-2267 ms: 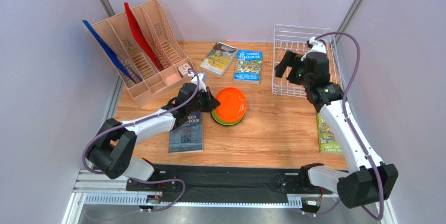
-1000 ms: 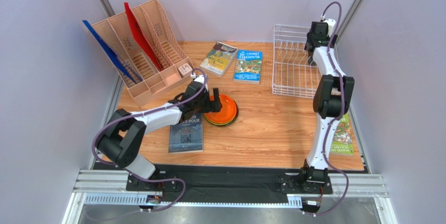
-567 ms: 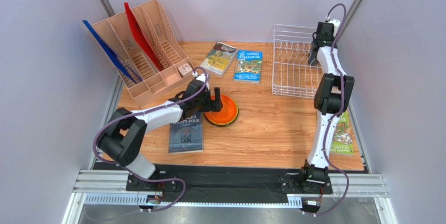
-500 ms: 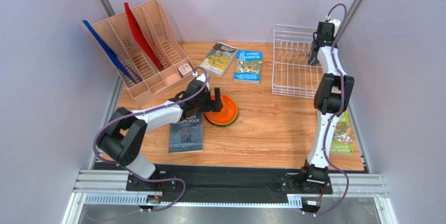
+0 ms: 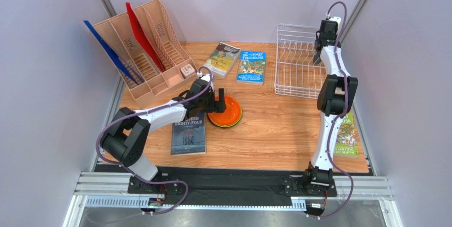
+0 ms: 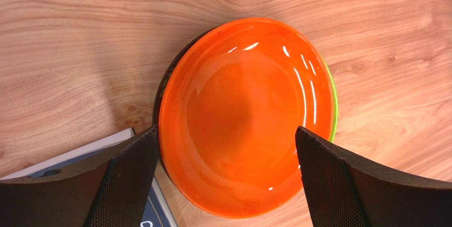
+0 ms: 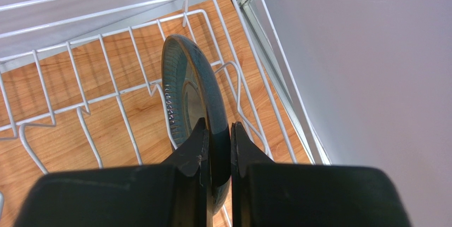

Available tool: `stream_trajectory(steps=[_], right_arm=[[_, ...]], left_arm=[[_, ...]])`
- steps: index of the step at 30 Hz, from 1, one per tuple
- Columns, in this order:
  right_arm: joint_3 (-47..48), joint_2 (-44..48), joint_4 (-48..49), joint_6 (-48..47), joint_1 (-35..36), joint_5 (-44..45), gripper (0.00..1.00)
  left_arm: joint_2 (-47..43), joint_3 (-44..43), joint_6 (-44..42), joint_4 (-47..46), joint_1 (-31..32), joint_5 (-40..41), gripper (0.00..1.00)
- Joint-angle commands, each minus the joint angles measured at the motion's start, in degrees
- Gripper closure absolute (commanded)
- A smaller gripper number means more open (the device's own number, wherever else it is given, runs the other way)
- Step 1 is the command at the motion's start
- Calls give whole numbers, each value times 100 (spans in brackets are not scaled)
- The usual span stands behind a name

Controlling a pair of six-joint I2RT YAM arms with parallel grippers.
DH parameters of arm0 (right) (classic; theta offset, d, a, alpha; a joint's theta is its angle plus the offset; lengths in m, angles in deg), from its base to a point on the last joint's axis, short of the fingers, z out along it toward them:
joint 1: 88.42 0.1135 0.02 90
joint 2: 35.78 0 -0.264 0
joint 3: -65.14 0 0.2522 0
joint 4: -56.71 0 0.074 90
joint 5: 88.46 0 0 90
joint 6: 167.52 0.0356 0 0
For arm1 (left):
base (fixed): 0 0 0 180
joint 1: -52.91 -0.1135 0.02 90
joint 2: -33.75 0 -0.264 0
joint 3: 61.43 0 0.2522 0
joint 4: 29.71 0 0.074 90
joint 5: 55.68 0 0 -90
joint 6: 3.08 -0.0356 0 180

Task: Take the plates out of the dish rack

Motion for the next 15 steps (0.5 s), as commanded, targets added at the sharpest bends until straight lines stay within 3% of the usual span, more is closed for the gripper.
stream_trajectory(steps=[1, 6, 15], right_arm=[[-228, 545, 701, -230, 260, 1044, 100], [-665, 1072, 1123, -452, 444, 1791, 100], [-1072, 1653, 1326, -558, 489, 1934, 100]], left_arm=[[-148, -254, -214, 68, 8, -25, 0], [-192, -351, -276, 217, 8, -25, 0], [-359, -307, -258, 261, 8, 80, 0]])
